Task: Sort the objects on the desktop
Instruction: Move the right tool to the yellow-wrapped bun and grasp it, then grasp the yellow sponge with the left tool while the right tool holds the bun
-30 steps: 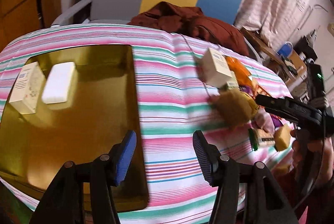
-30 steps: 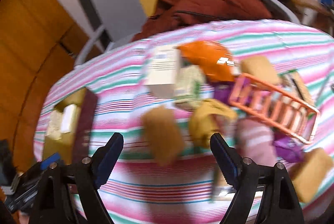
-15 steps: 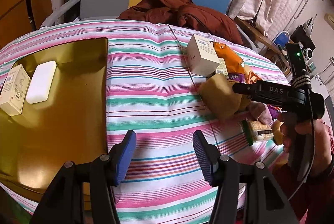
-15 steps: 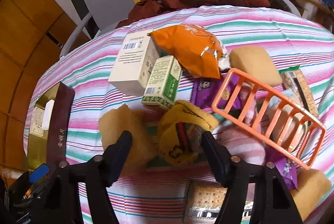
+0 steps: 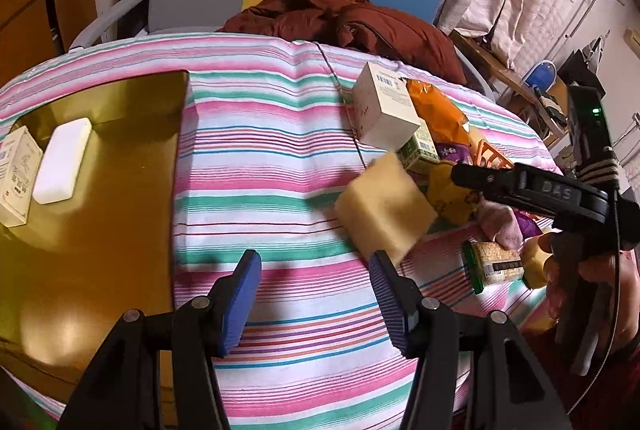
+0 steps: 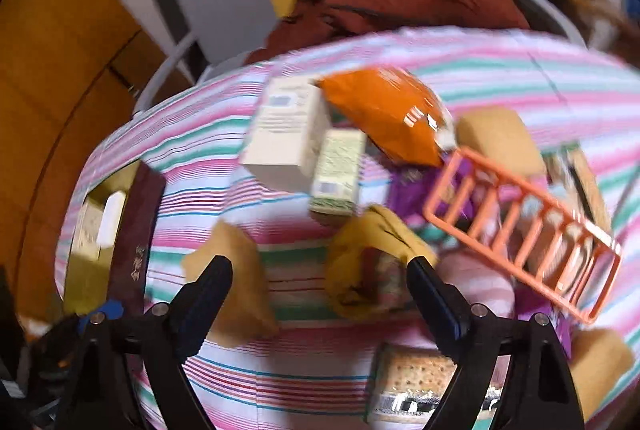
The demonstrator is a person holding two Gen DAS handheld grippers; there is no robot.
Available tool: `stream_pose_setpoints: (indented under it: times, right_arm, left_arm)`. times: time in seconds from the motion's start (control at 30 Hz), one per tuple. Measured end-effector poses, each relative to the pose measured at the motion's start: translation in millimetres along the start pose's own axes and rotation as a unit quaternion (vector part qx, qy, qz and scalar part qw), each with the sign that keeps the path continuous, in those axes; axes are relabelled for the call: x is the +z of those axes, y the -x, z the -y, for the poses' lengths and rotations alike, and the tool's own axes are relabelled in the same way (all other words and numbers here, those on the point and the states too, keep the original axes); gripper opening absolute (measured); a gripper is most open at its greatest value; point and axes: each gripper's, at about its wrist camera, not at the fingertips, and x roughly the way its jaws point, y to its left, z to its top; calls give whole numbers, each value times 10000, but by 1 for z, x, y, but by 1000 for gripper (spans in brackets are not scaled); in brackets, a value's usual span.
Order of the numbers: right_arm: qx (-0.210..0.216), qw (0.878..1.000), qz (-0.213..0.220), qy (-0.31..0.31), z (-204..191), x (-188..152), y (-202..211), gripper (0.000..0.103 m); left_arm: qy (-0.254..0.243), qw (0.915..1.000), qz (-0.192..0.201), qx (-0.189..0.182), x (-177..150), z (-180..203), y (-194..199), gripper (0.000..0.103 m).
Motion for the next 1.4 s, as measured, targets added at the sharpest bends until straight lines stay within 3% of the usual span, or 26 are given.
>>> stream_pose_setpoints:
  times: [0.07,0.2,0.33,0.57,0.63,0.93,1.17,1.27,1.4]
  right_arm:
    - [-141,9998,-114,-47,2,0,-7,81]
    - [-403,9988,-279,-3,3,3,-21,77]
    - [-598,9968,-523,-106,15,2,-33,53]
    - [-560,9969,-532,-115,18,-3,-28,50]
    - [-576,9969,-533,-96,17,-3,-27,50]
    - [-637,9965,-471,-267,30,-1,-17,50]
    - [-667,9961,-484,-324,34,-4,-14,50]
    - [-666,9961,-480,-324,34,-7,-13,50]
    - [-661,9961,-476,-325,34,-9,-12,50]
  left_arm:
    - [-24,10000,-37,-30,1,5,-5,57]
    - [-111,9998,-79,-113,5,15,-14,57]
    - [-168,9994,-220,-209,15,22,-27,57]
    - [186,9969,-262,-725,28,34,-33,59]
    - [257,9964,-238,-772,32,41,-34,71]
    - [27,9991,-161,-393,43,69,-55,74]
    - [-518,9977,131,420,36,64,-65,74]
    - [-439,9975,108,545,33,51,-67,74]
    - [-41,9991,-19,418,28,26,-73,72]
